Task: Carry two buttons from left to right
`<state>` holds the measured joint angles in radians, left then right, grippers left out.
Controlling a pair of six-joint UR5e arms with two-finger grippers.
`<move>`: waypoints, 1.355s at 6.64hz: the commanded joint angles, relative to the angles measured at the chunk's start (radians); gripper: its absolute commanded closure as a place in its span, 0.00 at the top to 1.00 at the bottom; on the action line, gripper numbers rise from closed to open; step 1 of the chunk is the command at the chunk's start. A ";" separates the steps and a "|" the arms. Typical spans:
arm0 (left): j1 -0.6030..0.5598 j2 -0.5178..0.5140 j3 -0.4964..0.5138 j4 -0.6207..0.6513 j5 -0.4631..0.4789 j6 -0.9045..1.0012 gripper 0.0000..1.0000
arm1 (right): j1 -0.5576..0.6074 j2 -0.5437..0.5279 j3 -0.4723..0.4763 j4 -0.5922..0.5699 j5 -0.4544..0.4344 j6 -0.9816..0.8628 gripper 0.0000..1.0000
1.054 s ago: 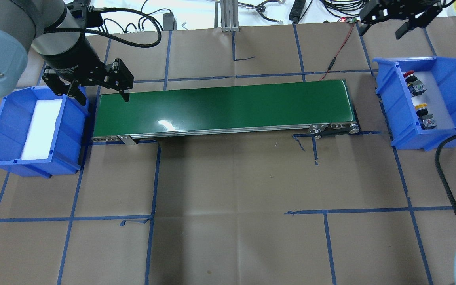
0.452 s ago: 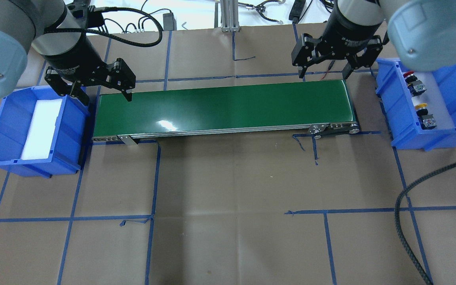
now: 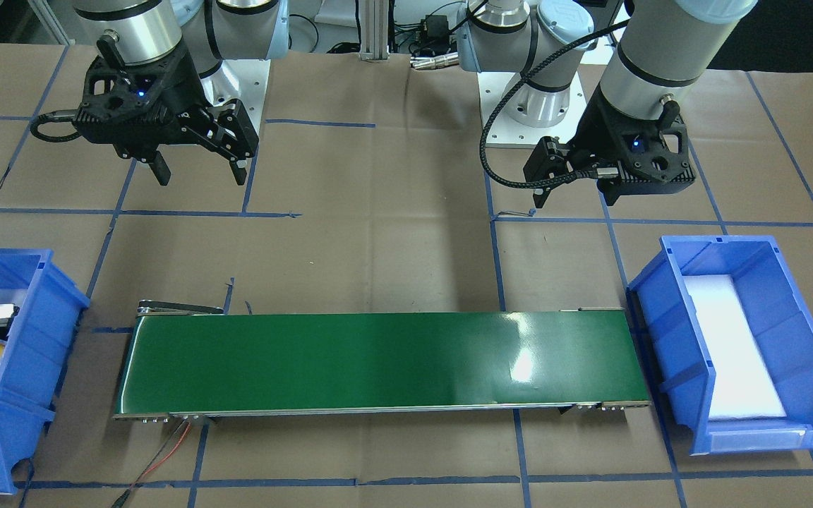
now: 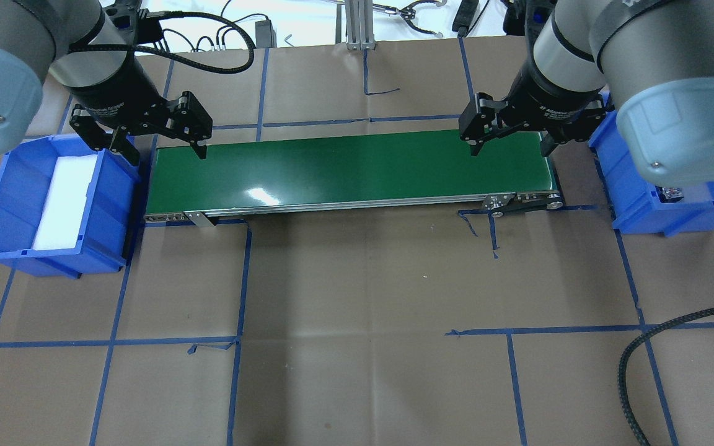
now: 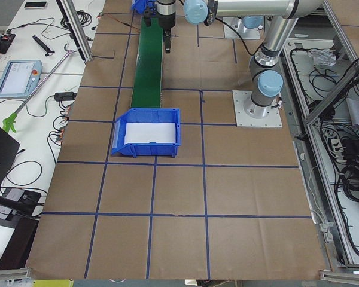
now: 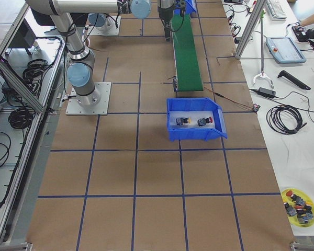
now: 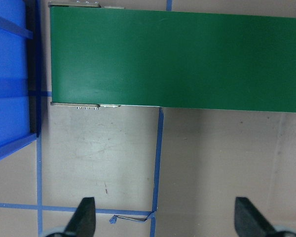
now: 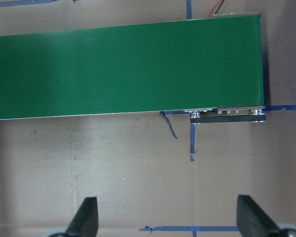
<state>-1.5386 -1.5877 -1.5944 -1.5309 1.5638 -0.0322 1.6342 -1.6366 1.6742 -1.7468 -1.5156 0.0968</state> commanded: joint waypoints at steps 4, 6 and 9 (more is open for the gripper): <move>0.000 0.000 0.001 0.000 -0.001 0.000 1.00 | 0.001 0.001 -0.004 0.018 -0.034 0.000 1.00; 0.000 -0.002 0.001 0.000 -0.001 0.015 1.00 | 0.001 0.003 -0.004 0.018 -0.035 0.000 1.00; 0.000 0.000 -0.001 0.000 0.001 0.046 1.00 | 0.001 0.003 -0.002 0.018 -0.038 0.000 1.00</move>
<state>-1.5386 -1.5878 -1.5952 -1.5309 1.5645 0.0108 1.6352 -1.6338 1.6711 -1.7281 -1.5524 0.0966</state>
